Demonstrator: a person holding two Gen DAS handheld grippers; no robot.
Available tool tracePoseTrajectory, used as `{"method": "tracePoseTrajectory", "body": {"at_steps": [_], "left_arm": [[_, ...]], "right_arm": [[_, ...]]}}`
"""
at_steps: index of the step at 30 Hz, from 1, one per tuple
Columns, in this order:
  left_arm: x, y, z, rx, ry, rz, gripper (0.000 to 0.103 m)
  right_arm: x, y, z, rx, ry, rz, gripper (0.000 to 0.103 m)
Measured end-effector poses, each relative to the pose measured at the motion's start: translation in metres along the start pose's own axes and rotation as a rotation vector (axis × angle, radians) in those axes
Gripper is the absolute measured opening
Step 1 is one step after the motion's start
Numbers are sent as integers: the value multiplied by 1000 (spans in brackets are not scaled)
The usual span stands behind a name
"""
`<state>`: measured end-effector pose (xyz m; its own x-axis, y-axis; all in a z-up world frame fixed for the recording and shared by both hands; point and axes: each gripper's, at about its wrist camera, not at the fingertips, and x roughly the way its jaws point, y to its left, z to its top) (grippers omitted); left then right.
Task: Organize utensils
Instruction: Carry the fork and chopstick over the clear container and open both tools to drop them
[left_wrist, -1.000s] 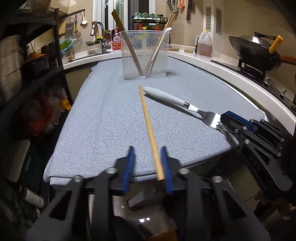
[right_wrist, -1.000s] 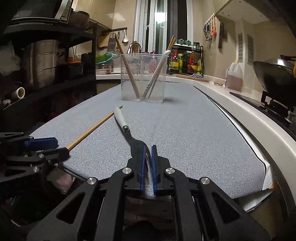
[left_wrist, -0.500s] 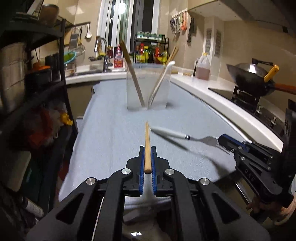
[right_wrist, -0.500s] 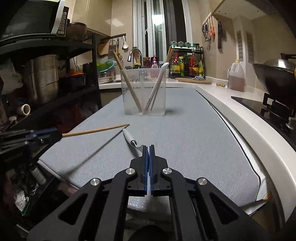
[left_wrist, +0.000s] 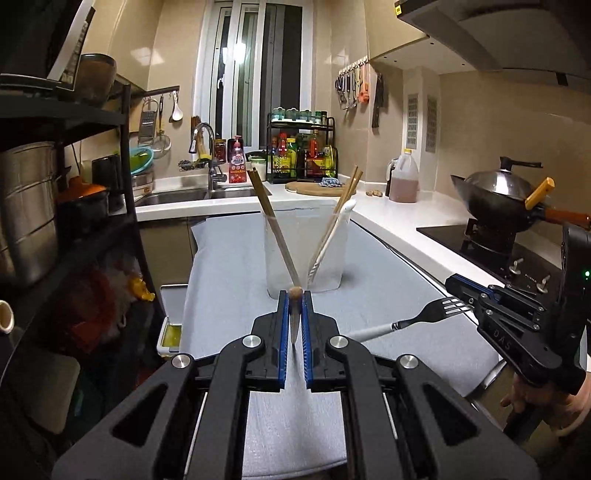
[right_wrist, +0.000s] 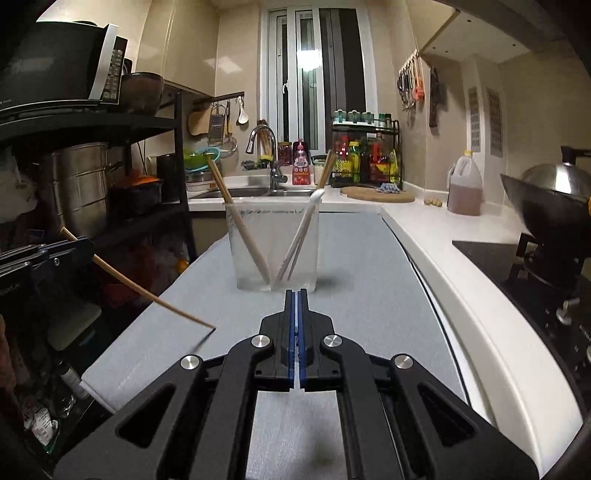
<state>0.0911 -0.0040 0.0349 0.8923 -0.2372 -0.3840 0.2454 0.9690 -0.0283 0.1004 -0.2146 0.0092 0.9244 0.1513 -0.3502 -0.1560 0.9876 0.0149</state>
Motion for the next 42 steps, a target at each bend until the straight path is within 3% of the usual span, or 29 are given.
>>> {"method": "tracePoseTrajectory", "body": {"at_steps": [13,23,42], "left_arm": [[13,10,61,13,71,-40,6],[25,10,97,41,81,-42,6],[58,11,202,78,3,-78,6]], "right_arm": [[17,4,71,-69,21,16,1],[25,0,110,-89,13,13,1],[67,-1,229,-127,-80,5,1]]}}
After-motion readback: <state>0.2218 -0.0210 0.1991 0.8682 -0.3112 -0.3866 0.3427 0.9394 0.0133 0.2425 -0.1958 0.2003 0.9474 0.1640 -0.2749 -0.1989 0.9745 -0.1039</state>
